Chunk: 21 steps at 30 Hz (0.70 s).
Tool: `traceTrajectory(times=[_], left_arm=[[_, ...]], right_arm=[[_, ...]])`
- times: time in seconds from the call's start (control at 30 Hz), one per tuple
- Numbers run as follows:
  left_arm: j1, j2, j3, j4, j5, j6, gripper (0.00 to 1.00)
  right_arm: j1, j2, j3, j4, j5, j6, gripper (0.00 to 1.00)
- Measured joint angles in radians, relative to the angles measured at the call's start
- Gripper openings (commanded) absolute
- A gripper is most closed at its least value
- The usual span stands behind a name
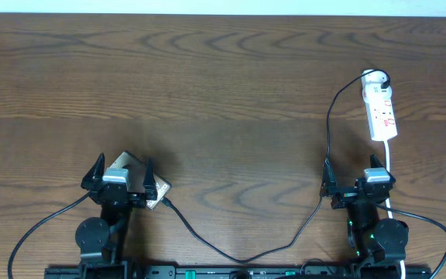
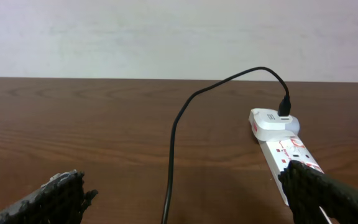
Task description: Plug charger to phone and switch on socket
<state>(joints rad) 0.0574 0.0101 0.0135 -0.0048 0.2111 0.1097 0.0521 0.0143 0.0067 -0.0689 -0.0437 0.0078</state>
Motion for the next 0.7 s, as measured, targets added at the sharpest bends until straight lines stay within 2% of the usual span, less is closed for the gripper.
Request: traceTrajectory(times=[0.7], left_arm=[[0.000,0.000,0.000,0.000,0.000,0.000,0.99]], right_arm=[[0.000,0.000,0.000,0.000,0.000,0.000,0.99]])
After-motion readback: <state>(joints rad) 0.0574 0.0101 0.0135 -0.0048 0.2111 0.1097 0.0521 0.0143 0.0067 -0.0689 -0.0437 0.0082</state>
